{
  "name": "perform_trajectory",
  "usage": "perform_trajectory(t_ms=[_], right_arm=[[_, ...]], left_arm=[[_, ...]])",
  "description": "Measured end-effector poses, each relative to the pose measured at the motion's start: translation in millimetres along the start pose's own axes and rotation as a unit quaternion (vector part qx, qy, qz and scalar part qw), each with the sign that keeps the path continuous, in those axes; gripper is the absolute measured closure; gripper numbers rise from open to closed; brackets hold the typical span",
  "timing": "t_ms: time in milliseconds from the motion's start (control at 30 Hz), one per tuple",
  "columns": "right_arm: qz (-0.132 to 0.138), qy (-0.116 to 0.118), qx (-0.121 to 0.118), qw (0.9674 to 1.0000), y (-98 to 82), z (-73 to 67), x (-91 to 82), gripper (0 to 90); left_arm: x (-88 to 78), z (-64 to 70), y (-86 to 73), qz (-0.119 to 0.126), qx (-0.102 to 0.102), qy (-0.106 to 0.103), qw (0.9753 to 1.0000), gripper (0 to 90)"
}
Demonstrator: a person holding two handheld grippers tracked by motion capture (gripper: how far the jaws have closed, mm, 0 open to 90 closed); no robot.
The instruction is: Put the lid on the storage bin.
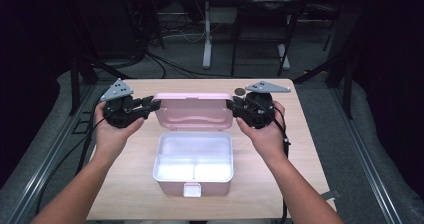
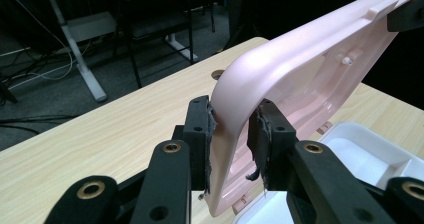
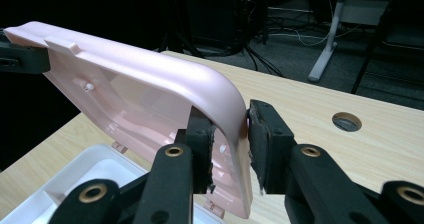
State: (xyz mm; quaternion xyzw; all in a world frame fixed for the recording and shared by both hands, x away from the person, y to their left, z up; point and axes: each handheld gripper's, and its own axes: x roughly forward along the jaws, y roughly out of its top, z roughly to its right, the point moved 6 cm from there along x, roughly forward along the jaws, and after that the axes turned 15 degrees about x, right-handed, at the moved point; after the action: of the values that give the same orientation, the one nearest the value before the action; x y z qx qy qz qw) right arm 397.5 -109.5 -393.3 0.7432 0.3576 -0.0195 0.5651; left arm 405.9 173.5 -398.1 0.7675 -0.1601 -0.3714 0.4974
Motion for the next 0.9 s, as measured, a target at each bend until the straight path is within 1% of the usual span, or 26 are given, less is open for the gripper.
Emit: perform_trajectory(t_ms=[33,67,133,433,533,667,867,900], right_arm=[[0.0,0.0,0.0,1.0,-0.3,-0.2,-0.5,71.7],[-0.002,0.005,-0.001,1.0,-0.7,-0.7,-0.9,71.7],[0.0,0.001,-0.003,1.0,-1.1,-1.1,-1.7,71.7],[-0.002,0.007,-0.007,0.9999,-6.4,-3.9,-9.3,71.3],[-0.004,0.009,-0.008,0.9999,-8.1,-4.6,-11.7,71.1],[-0.005,0.012,-0.01,0.9999,-11.0,-6.1,-14.7,70.6],[-0.006,0.018,-0.008,0.9998,-15.3,-7.3,-19.8,69.9],[-0.006,0.018,-0.01,0.9998,-16.2,-7.2,-20.8,69.8]], left_arm=[[-0.4,0.2,0.0,-0.001,0.0,-0.001,1.0,71.0],[-0.9,0.6,0.1,0.0,0.0,-0.001,1.0,71.0],[-2.1,1.5,0.0,-0.001,0.002,-0.002,1.0,71.0],[-7.9,7.0,-0.8,0.0,0.011,-0.004,0.9999,70.9],[-10.2,8.1,-2.5,0.005,0.006,-0.01,0.9999,70.8],[-13.0,10.4,-4.8,0.002,0.01,-0.012,0.9999,70.9],[-17.0,15.7,-8.0,0.003,0.008,-0.016,0.9998,69.4],[-17.6,16.2,-8.7,0.003,0.011,-0.016,0.9998,69.3]])
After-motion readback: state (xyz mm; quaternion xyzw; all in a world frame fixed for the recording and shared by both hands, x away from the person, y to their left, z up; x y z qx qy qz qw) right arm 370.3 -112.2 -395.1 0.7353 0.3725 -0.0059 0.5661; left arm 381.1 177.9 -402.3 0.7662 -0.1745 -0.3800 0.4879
